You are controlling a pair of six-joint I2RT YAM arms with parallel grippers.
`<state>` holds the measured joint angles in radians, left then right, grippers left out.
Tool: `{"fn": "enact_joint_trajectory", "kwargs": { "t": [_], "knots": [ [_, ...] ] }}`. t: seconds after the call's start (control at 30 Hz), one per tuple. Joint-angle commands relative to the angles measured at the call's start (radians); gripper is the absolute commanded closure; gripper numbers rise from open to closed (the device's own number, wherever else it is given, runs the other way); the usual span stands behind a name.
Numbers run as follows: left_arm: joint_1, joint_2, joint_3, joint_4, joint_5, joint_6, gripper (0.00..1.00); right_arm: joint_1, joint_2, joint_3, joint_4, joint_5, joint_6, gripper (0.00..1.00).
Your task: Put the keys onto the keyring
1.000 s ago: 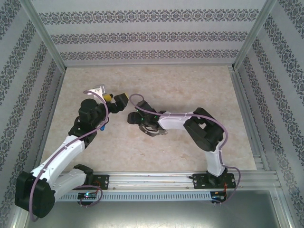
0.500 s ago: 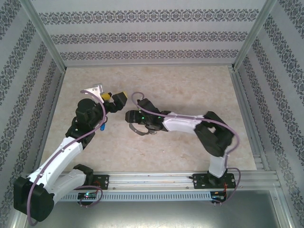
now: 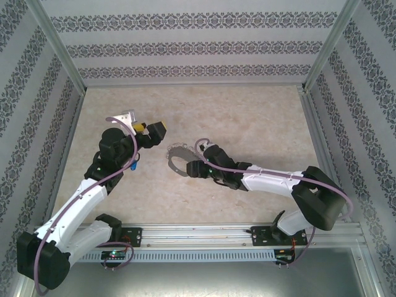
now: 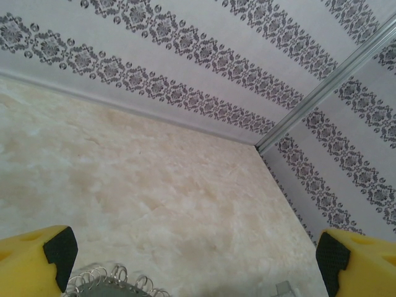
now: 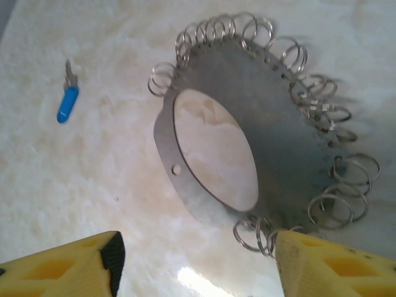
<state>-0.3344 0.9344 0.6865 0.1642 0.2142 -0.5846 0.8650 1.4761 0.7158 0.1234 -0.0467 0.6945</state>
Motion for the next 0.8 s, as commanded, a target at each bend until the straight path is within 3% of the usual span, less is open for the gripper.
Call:
{"fn": "enact_joint_trajectory", "kwargs": {
  "t": [0.0,0.43,0.77],
  "knots": [
    [-0.011,0.002,-0.026,-0.010,0.003,-0.011,0.00,0.027,0.020,0.019,0.008,-0.015,-0.051,0.37],
    [-0.014,0.021,-0.033,-0.009,-0.004,-0.024,0.00,0.054,0.143,0.096,-0.027,-0.014,-0.099,0.51],
    [-0.014,0.022,-0.039,0.006,0.000,-0.033,0.00,0.056,0.175,0.097,-0.039,0.003,-0.101,0.52]
  ]
}}
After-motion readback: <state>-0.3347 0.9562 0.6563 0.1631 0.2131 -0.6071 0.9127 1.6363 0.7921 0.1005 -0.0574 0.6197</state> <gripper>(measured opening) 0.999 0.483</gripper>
